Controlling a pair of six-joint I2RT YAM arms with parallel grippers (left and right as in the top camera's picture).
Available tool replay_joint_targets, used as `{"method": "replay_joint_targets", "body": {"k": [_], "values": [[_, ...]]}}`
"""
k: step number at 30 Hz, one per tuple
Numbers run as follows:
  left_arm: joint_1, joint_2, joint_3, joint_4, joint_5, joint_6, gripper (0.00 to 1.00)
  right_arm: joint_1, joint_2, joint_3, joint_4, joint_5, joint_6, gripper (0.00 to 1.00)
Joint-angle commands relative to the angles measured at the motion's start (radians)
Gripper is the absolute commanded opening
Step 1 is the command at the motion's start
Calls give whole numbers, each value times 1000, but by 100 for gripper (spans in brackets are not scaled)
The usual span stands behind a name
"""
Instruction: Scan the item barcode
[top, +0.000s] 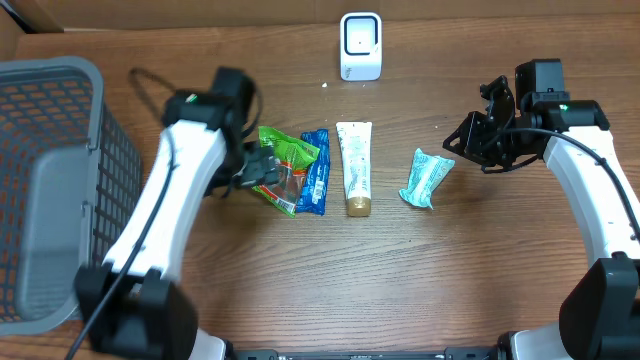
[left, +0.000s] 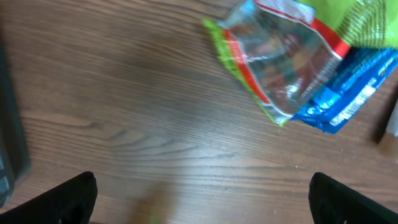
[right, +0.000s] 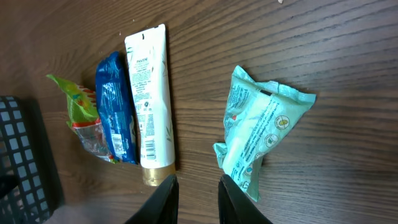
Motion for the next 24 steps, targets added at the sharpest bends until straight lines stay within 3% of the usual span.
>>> {"method": "replay_joint_targets", "body": {"k": [1, 8, 15, 18, 20, 24], "values": [[72, -175, -74, 43, 29, 37, 99, 5, 10, -3, 11, 4, -5, 24], [211, -296, -183, 56, 47, 138, 100, 5, 10, -3, 12, 3, -4, 24], [367, -299, -195, 31, 126, 364, 100, 5, 10, -3, 18, 3, -4, 24], [383, -299, -195, 34, 100, 396, 98, 5, 10, -3, 21, 3, -4, 24], [384, -299, -195, 33, 61, 402, 95, 5, 10, -3, 22, 4, -5, 24], [385, -299, -195, 28, 30, 494, 75, 5, 10, -3, 30, 4, -5, 26]]}}
